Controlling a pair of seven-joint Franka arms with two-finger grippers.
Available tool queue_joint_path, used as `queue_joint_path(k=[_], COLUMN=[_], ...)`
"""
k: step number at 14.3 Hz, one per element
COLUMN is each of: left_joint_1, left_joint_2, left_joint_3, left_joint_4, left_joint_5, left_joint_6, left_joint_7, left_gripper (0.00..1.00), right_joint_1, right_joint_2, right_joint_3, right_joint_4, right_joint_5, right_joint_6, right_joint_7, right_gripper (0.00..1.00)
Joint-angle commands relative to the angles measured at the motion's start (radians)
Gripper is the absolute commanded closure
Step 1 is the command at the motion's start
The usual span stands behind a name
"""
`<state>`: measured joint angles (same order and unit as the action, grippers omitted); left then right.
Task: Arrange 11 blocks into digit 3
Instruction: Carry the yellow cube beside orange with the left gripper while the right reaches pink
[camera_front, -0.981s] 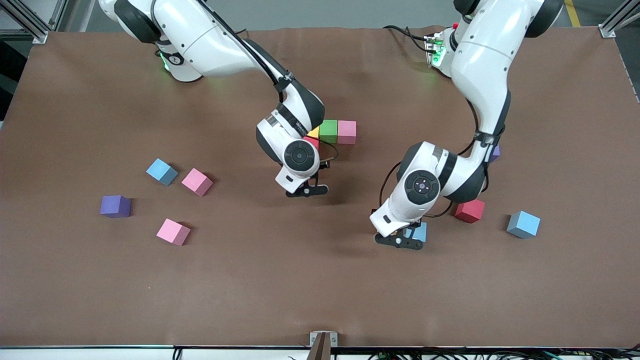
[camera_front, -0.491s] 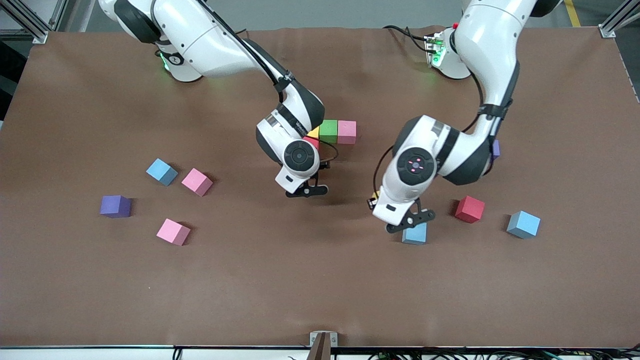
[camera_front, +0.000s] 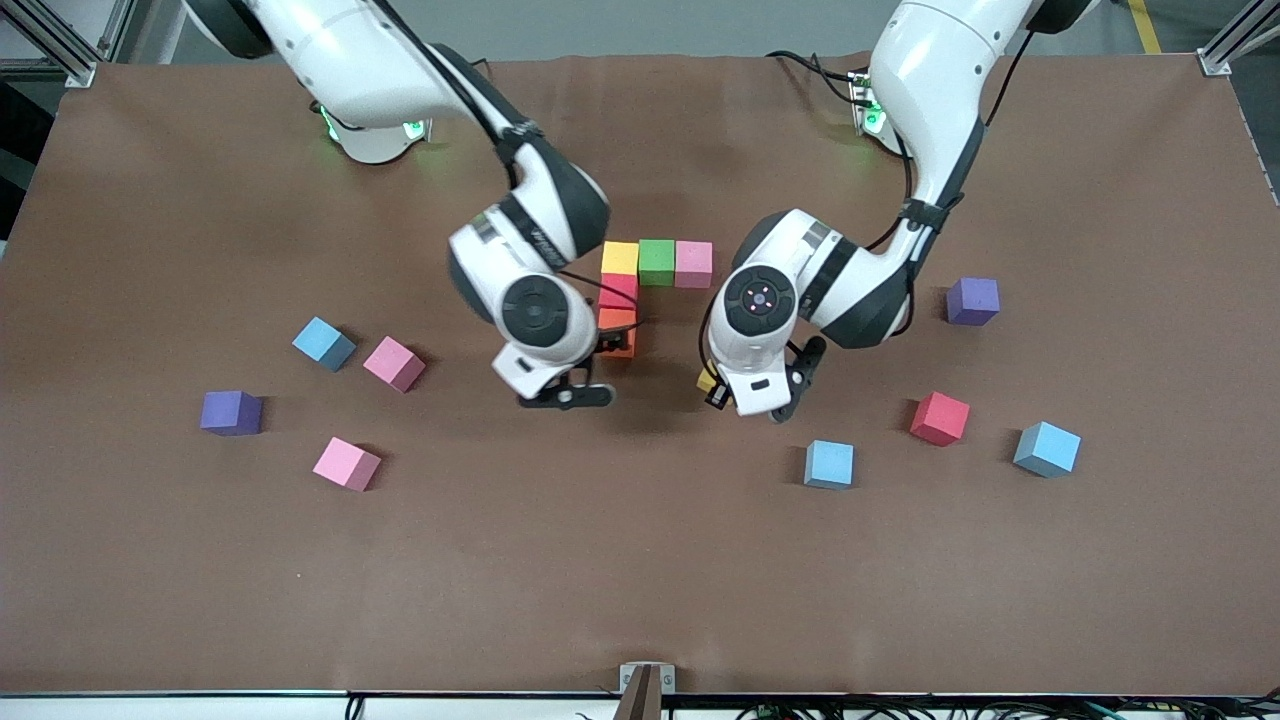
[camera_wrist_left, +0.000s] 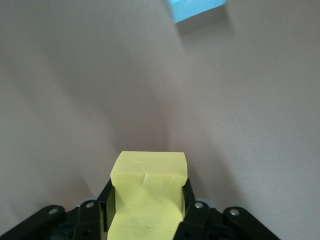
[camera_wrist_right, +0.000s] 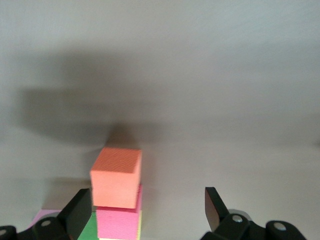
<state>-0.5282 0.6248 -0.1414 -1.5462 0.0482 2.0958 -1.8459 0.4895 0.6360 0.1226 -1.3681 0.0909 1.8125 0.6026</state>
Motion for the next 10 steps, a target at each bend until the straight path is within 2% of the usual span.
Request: queue_joint_path(k=[1,3,5,10], left_joint_1=[-0.049,-0.081,-0.096,-0.133], left_joint_2=[-0.023,-0.028,-0.028,-0.02], left_joint_3=[0.003,0.005,0.005,0.005], left_joint_4=[-0.107,-0.15,-0.167,-0.176], left_joint_5=[0.018,0.018,0.018,0.018], left_joint_6=[0.149,0.214,0.217,0.217], left_joint_7=[-0.288,-0.407,-0.485,-0.685], left_gripper=[0.78,0.8,0.8,0.8], right_joint_1=[-0.12,-0.173,-0.218,-0.318], right_joint_2=[-0.05,-0.052,-0.052,-0.056], right_joint_3=[-0.018,-0.076,-0.11,-0.121], right_joint_4=[-0.034,-0.037,-0.04,-0.113], right_joint_5=[0.007,0.007,0.0,0.001], right_joint_6=[-0.009,0.002,0.037,0.051], right_joint_7=[-0.012,-0.012,-0.012,-0.011], right_gripper=[0.0,0.0,0.0,0.0])
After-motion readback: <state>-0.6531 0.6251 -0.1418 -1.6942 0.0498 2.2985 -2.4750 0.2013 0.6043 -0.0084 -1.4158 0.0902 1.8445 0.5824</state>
